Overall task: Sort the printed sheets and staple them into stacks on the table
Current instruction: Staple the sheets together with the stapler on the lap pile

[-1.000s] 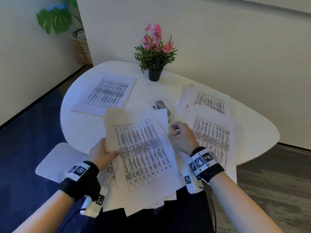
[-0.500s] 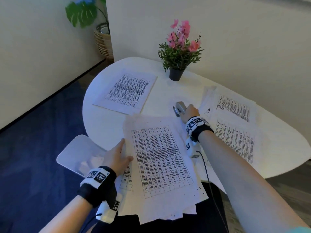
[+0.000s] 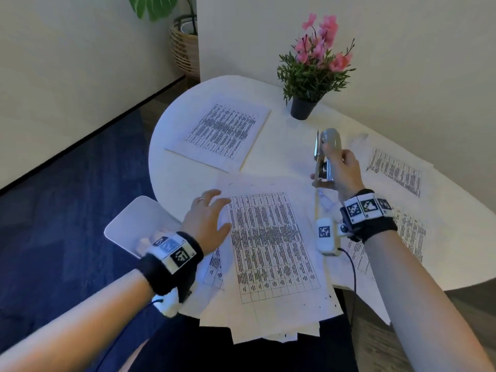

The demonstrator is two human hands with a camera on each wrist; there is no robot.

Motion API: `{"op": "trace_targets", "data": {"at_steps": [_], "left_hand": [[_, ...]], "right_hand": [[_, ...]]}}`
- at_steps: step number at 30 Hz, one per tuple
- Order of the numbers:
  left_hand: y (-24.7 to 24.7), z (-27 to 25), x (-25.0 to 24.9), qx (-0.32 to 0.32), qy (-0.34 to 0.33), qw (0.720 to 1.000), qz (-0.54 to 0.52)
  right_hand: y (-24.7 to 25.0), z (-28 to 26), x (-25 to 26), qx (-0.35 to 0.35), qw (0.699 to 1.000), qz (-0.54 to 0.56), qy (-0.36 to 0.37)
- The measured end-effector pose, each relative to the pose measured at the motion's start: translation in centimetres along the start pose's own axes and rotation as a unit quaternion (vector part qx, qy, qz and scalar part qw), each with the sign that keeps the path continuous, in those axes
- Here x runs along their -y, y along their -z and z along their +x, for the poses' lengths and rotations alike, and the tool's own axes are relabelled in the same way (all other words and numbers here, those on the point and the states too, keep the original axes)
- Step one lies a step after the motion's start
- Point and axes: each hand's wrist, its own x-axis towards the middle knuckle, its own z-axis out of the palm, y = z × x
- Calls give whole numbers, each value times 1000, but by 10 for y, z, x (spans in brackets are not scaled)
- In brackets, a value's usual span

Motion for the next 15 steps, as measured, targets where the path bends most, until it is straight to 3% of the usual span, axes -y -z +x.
{"op": "trace_targets", "data": {"at_steps": [2,4,6,9,15], "left_hand": [[-3,17,-14,60,-58,996,38],[-11,32,-24,122,-82,985,94],[-20,42,-28,164,-93,971,150],[-26,41,-27,174,-99,958,204],[-20,30,-31,121,-117,955,244]], "right_hand": [[-2,-4,-3,14,981,-189,32],[-6,-6,-12,68,930,-360,41],[-12,-9,-27,133,882,-452,26],[-23,-17,-47,158,827,-539,23],[-40,-23,-61,147,789,-596,19]]}}
